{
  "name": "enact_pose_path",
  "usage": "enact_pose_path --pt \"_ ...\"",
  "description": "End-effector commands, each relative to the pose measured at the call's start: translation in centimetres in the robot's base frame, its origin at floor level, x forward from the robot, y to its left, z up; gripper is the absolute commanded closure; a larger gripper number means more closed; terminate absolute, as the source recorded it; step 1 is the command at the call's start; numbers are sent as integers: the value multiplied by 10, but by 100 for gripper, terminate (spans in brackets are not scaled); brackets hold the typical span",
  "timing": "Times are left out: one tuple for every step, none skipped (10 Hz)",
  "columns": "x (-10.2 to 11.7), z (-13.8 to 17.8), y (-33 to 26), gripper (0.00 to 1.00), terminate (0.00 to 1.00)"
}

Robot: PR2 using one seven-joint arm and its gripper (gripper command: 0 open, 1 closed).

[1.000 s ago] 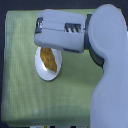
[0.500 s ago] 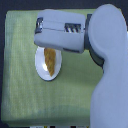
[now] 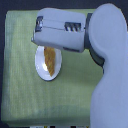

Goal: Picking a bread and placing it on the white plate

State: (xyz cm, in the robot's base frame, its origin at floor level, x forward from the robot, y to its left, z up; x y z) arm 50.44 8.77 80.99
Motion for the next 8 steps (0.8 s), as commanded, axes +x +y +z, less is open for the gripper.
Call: enact_pose_path --pt "40 78 -12 0 0" --pt "41 86 -16 0 0" --pt "43 98 -21 0 0" --pt "43 105 -23 0 0" --pt "41 118 -33 0 0" --pt "41 121 -36 0 0" --pt "48 127 -51 0 0" --pt "53 127 -68 0 0"
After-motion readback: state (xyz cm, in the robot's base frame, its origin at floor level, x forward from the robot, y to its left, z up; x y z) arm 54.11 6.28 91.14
